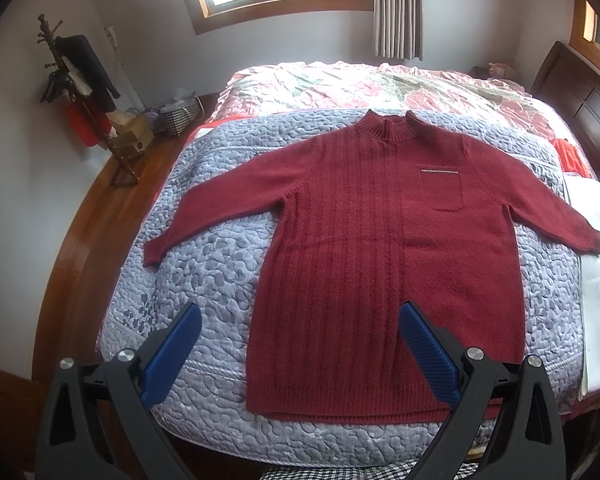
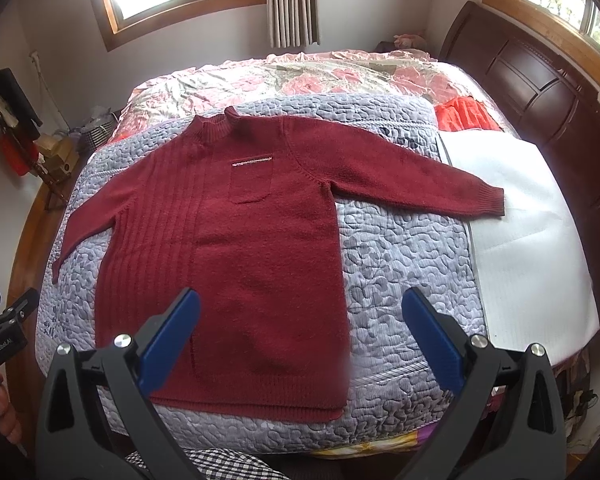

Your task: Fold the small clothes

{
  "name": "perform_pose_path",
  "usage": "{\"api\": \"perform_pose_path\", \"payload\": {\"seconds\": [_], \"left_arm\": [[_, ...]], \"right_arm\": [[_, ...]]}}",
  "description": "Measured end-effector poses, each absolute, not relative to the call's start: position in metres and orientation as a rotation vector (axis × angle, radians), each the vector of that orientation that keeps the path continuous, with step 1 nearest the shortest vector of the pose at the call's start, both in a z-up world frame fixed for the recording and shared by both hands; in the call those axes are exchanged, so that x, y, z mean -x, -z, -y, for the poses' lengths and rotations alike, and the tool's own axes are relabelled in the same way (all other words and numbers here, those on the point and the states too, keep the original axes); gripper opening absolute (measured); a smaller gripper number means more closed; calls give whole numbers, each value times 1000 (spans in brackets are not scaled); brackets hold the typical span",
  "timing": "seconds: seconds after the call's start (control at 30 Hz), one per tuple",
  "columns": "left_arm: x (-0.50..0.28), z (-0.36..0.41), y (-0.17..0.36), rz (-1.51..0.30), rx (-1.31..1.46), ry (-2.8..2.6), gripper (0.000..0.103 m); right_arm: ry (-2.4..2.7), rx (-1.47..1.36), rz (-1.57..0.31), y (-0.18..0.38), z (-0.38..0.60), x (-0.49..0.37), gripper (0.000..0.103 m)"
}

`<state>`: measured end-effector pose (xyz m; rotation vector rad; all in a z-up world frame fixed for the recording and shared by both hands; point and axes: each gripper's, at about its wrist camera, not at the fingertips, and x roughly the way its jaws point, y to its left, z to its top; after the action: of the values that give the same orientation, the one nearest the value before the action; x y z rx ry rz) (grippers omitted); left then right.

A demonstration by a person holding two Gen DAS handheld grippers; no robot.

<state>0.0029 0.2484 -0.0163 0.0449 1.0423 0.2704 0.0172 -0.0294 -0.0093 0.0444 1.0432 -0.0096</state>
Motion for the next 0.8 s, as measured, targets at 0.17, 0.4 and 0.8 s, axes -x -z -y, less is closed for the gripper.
{"api": "perform_pose_path", "payload": {"seconds": [0.17, 0.4, 0.8], "left_arm": [[-6, -243, 18, -1046, -43, -280, 99], [-10, -234, 20, -1054, -42, -293, 99], [-24, -208, 29, -1081, -41, -316, 99]], "right_arm": [[0, -44, -1049, 11, 34, -22, 100], [-15, -47, -1056, 14, 43, -30, 100], [-41, -70, -1071, 24, 74, -50, 100]]}}
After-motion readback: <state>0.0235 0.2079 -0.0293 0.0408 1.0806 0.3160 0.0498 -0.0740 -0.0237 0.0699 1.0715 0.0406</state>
